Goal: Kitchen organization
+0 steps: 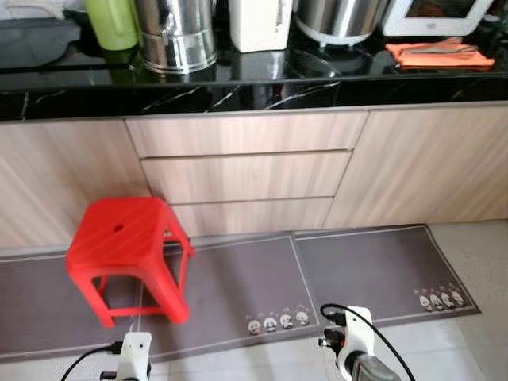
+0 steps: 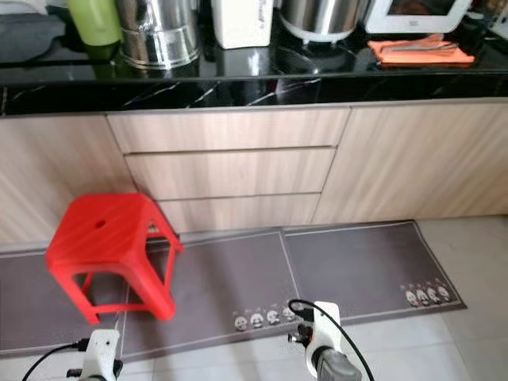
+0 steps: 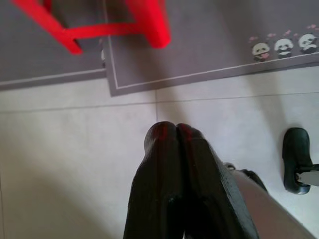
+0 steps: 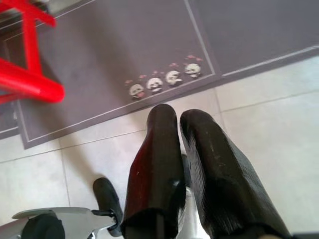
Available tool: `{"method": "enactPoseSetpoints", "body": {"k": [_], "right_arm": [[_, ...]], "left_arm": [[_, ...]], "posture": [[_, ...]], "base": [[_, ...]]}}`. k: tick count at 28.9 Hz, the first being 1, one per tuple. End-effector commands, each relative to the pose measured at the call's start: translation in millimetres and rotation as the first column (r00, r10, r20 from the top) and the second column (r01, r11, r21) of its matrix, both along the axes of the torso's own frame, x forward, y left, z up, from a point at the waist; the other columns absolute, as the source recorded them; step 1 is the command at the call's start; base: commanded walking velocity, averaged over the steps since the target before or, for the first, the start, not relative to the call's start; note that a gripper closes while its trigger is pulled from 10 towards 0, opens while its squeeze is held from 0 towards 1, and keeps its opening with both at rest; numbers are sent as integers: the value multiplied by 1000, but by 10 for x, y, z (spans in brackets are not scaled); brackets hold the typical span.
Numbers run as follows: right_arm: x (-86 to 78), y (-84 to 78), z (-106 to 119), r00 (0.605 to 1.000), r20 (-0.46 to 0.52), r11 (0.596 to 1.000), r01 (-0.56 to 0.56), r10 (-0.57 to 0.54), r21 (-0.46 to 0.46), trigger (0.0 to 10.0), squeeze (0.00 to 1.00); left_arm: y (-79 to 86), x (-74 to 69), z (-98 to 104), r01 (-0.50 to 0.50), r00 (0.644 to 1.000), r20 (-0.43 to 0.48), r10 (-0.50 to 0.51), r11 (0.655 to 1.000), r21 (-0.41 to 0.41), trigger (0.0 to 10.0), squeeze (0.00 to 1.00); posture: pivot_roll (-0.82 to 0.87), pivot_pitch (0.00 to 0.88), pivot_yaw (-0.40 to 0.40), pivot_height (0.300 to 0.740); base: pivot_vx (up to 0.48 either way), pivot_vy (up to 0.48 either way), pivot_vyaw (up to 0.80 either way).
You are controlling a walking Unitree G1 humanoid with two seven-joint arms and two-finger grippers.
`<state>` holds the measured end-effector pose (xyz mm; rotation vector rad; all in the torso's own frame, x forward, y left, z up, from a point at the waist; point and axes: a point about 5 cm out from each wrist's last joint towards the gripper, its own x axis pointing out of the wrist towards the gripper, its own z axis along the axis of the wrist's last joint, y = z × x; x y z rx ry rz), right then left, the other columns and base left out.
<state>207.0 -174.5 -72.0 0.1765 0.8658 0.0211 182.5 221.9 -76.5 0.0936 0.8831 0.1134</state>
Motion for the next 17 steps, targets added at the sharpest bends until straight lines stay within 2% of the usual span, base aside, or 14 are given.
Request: {"method": "enactPoseSetpoints", "body": {"k": [1,9,12,16,17], "right_arm": [[-34,-15,-19,1000,-14,1000,-3,3,-9,10000,0],[-50,-15,-29,1000,-25,1000,-3,2,-12,10000,0],[-58,-16,-34,1000,-28,1000,-3,3,-14,10000,0],[-93,1,-55,999,-38,1000,-4,4,-15,10000,0],[-104,5,-61,999,-41,1000,-4,3,-15,10000,0]], "left_arm": [[-10,-33,-21,2,1000,-17,-2,1000,2,10000,0],[-21,-33,-24,-16,1000,-14,16,1000,-3,10000,0],[-22,-26,-20,2,1000,-16,-2,1000,18,10000,0],[-33,-20,-20,1,1000,-14,-1,1000,22,10000,0],[-37,-18,-19,-1,1000,-12,2,1000,19,10000,0]], "posture": [[-84,24,-11,740],[-86,29,-14,740],[-86,29,-14,740],[-87,31,-15,740],[-85,32,-16,740]], "base": [[0,0,-581],[0,0,-587],[0,0,-587],[0,-437,-586],[0,0,-587]]}}
